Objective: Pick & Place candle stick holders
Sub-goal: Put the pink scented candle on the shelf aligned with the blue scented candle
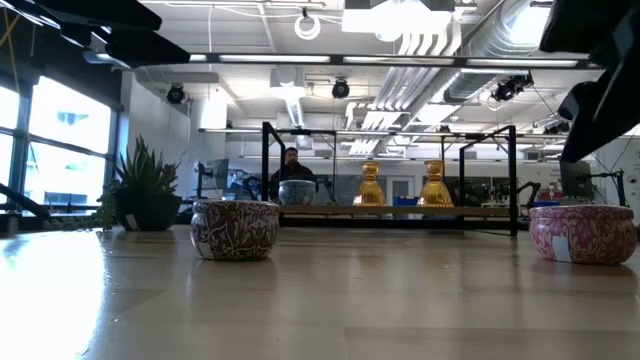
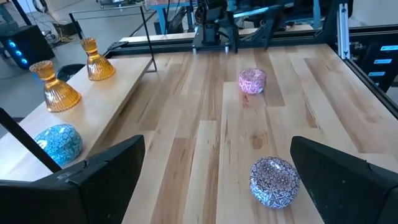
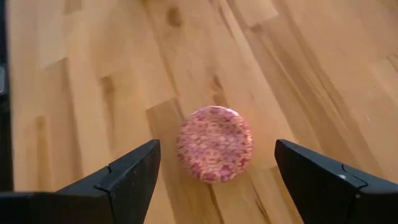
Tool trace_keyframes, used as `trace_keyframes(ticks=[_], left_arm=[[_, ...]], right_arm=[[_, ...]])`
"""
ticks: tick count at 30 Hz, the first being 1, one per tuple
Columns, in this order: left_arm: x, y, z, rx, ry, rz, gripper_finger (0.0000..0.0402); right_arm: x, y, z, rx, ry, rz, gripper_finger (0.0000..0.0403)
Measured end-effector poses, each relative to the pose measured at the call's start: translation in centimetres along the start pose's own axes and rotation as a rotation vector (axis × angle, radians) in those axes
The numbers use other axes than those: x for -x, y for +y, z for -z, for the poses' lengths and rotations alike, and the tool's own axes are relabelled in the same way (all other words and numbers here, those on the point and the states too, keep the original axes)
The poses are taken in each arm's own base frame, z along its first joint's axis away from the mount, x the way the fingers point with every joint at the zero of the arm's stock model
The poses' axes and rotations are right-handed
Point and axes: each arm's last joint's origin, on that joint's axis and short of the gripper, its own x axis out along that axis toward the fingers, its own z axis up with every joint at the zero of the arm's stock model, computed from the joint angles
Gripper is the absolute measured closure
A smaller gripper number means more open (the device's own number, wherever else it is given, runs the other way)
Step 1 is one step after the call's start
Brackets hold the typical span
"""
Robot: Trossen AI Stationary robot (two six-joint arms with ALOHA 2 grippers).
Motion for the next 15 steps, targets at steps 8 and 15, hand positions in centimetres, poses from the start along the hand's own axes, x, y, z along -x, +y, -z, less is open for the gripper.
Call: trace_keyframes(ticks=[8, 15], left_arm=[[0.0, 0.0, 0.0, 0.02, 0.001, 0.001, 0.0004], [0.0, -0.1, 0.0, 0.042, 0.005, 0.022, 0.0004]], right_arm=[[-0.6, -0.9, -0.9, -0.14, 0.033, 0.023, 0.0091], [-1.8, -1.2, -1.2, -0.231, 0.11, 0.048, 0.0091]])
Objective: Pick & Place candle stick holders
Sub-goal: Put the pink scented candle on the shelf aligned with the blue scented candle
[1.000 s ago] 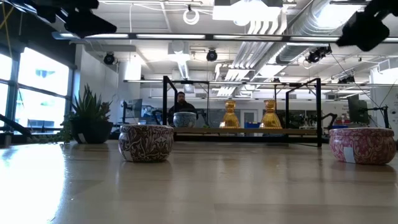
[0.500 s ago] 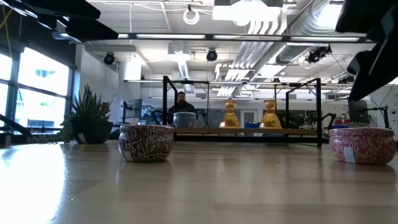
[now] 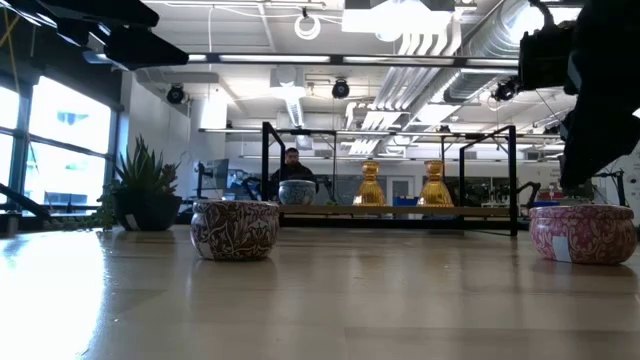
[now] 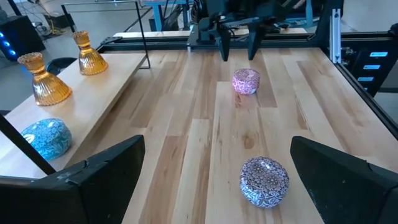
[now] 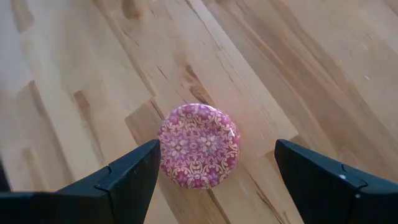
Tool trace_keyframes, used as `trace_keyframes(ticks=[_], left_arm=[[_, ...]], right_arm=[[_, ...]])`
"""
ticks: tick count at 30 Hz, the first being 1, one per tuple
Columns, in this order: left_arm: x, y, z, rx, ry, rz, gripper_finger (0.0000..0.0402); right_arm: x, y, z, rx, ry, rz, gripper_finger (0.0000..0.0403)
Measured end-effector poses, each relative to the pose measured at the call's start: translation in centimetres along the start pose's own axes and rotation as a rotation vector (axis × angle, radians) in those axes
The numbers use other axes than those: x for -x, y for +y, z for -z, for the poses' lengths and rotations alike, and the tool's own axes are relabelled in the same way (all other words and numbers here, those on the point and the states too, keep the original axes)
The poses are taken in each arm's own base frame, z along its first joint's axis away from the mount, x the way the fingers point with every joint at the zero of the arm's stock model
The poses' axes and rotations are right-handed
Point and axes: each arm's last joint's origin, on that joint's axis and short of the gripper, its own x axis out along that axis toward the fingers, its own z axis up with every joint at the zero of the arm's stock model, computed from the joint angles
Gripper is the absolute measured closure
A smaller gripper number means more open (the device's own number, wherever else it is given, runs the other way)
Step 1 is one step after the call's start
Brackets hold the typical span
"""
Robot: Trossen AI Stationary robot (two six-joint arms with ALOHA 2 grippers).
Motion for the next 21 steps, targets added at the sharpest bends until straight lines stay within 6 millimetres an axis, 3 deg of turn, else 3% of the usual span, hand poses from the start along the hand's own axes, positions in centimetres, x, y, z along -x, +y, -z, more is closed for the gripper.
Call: trace_keyframes(ticks=[14, 21], left_arm=[[0.0, 0.0, 0.0, 0.007, 0.002, 0.01, 0.0004], [0.0, -0.2, 0.0, 0.022, 0.011, 0.052, 0.0004]], right_arm=[[-0.3, 2.0, -1.4, 0.113, -0.054, -0.082, 0.0091], [-0.1, 2.1, -0.5, 0.127, -0.01, -0.065, 0.0091]])
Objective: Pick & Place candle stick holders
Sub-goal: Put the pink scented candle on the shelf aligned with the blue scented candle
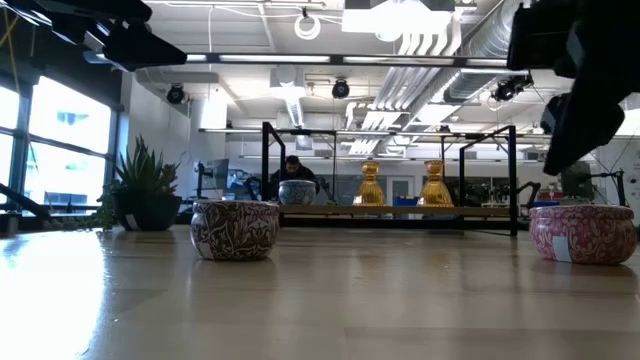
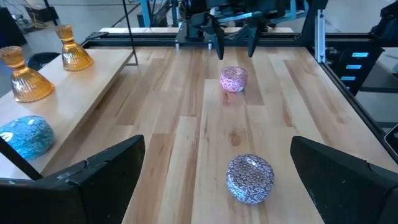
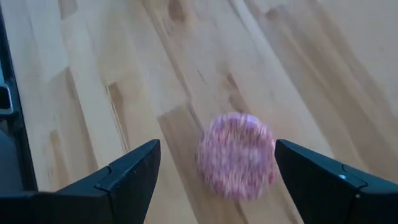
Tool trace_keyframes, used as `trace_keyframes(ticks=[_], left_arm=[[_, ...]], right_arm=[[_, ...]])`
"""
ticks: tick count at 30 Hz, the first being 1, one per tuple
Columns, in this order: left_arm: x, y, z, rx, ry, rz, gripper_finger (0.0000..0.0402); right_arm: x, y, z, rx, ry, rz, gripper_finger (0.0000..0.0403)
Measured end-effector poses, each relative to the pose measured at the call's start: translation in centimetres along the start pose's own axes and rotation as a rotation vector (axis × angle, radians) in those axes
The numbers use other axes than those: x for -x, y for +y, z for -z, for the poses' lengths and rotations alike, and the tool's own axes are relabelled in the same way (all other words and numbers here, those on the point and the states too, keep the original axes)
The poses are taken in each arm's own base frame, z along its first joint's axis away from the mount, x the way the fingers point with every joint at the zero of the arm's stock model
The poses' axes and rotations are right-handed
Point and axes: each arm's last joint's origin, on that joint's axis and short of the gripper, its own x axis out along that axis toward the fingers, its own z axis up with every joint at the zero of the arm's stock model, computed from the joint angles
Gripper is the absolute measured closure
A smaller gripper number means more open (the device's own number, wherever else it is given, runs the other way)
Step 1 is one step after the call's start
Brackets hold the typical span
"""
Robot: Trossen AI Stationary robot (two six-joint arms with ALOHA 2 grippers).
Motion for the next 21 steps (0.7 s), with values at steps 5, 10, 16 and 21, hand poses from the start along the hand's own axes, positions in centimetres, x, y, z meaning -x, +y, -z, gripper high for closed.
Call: trace_keyframes(ticks=[5, 10, 16, 21], left_arm=[[0.0, 0.0, 0.1, -0.001, 0.005, -0.001, 0.0004], [0.0, 0.0, 0.1, -0.001, 0.006, -0.002, 0.0004], [0.0, 0.0, 0.1, -0.001, 0.006, -0.002, 0.0004], [0.0, 0.0, 0.1, -0.001, 0.006, -0.002, 0.0004]], right_arm=[[0.3, 0.1, 1.5, -0.045, 0.07, 0.037, 0.0091], [0.7, 0.8, 3.0, -0.075, 0.077, 0.037, 0.0091], [1.0, 1.6, 4.5, -0.038, -0.053, 0.073, 0.0091], [-0.2, 2.0, 6.3, 0.047, -0.105, 0.144, 0.0091]])
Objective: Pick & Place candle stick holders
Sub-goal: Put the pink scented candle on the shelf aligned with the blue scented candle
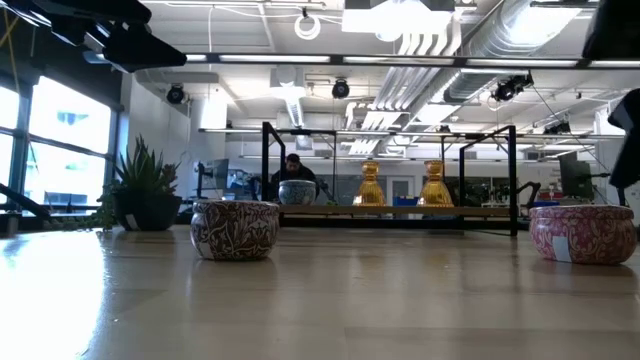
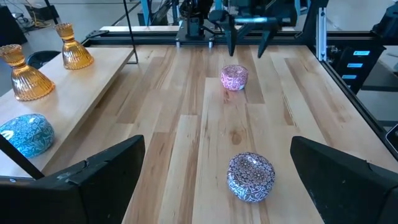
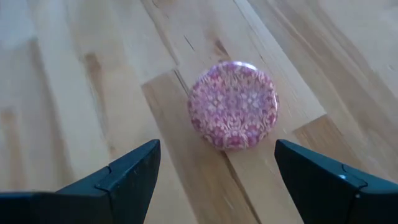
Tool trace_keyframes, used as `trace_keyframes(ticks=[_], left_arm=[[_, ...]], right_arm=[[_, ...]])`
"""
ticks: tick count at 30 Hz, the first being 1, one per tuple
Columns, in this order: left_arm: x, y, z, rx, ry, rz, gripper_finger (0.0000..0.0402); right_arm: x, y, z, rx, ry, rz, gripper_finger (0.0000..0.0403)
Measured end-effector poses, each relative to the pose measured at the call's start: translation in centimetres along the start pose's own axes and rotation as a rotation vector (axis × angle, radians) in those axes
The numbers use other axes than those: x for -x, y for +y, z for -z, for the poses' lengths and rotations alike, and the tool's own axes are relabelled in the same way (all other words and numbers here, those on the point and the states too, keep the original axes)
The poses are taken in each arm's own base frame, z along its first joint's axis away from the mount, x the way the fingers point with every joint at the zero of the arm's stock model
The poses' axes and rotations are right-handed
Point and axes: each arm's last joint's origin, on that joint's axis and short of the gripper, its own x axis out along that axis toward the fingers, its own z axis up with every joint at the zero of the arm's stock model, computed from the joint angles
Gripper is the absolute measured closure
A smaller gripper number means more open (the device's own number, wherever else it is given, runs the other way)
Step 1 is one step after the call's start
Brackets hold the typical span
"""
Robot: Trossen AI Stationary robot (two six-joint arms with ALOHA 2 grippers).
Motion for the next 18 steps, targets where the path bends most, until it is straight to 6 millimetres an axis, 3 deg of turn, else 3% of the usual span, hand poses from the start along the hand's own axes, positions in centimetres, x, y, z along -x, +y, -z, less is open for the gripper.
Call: trace_keyframes(ticks=[7, 18], left_arm=[[0.0, 0.0, 0.0, 0.0, 0.0, 0.0, 0.0004], [0.0, 0.0, 0.0, 0.001, 0.0, 0.0, 0.0004]], right_arm=[[-2.5, 1.4, 2.5, 0.043, -0.065, 0.036, 0.0091], [-5.5, 1.4, 4.4, -0.02, -0.122, 0.136, 0.0091]])
